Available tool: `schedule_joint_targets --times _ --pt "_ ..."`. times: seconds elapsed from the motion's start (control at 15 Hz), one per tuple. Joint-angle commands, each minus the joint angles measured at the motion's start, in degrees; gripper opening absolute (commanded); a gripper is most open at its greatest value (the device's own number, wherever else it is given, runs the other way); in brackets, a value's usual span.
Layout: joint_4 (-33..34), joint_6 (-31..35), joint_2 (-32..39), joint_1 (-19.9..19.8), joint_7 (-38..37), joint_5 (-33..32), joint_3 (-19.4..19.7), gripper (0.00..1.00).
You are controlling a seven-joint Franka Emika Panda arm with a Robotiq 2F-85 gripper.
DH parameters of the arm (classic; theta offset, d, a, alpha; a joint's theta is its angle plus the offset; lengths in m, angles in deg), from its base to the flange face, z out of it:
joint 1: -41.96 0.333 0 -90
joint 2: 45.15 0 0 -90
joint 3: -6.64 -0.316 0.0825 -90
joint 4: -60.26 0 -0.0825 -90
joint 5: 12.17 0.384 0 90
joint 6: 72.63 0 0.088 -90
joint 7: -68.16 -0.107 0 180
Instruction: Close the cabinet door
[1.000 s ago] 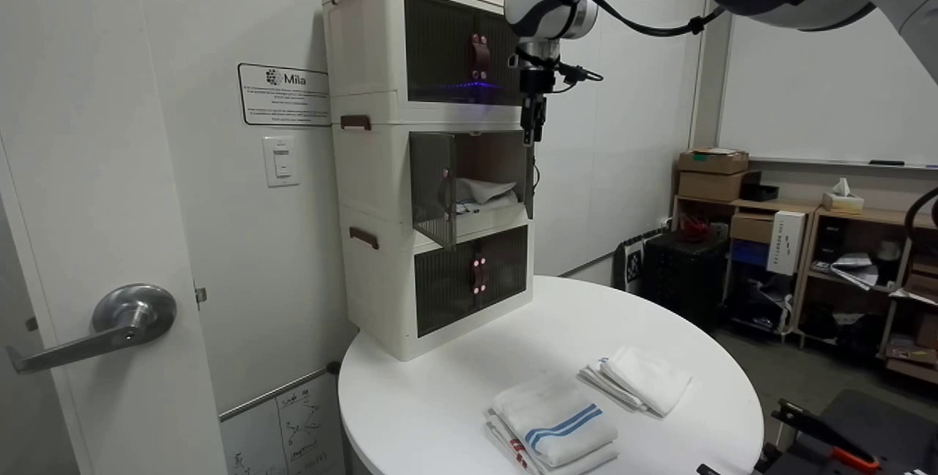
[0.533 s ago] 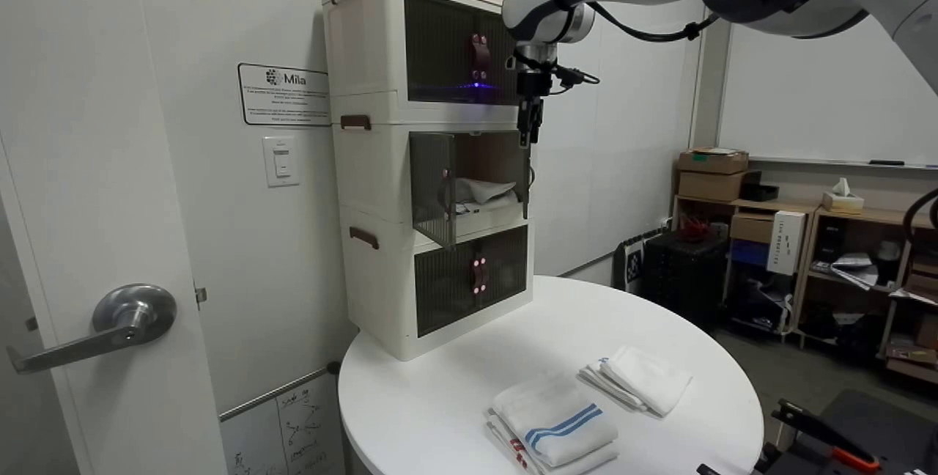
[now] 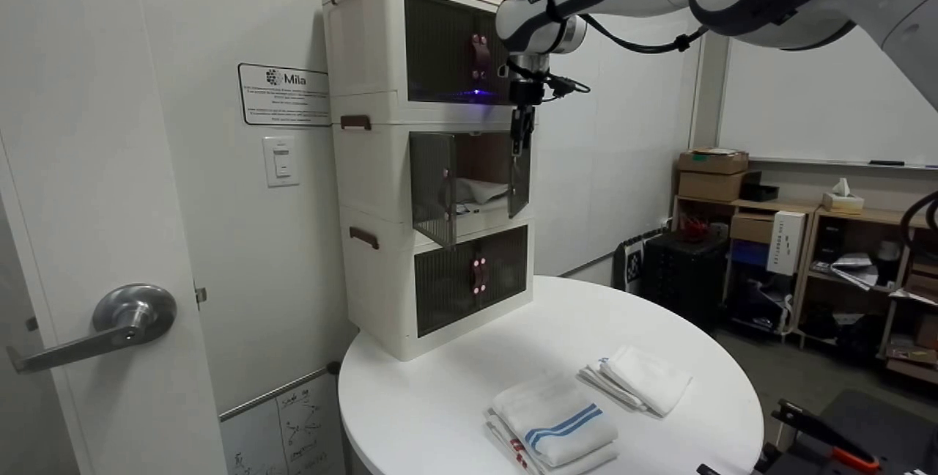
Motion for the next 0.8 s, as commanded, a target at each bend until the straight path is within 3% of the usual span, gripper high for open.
schedule_joint_targets --times 0.0,0.2,0.53,0.73 --pt "4.37 -0.11 3.5 0.04 4.29 0.02 -0.99 1.0" --pt "5.12 4.25 5.01 0.5 2.5 -1.15 -0.02 1.0" --pt "4.2 14.45 6.6 1.16 -11.05 -1.07 2.8 1.0" --pt "2.57 14.96 5.67 1.64 -20.47 -0.51 3.91 1.0"
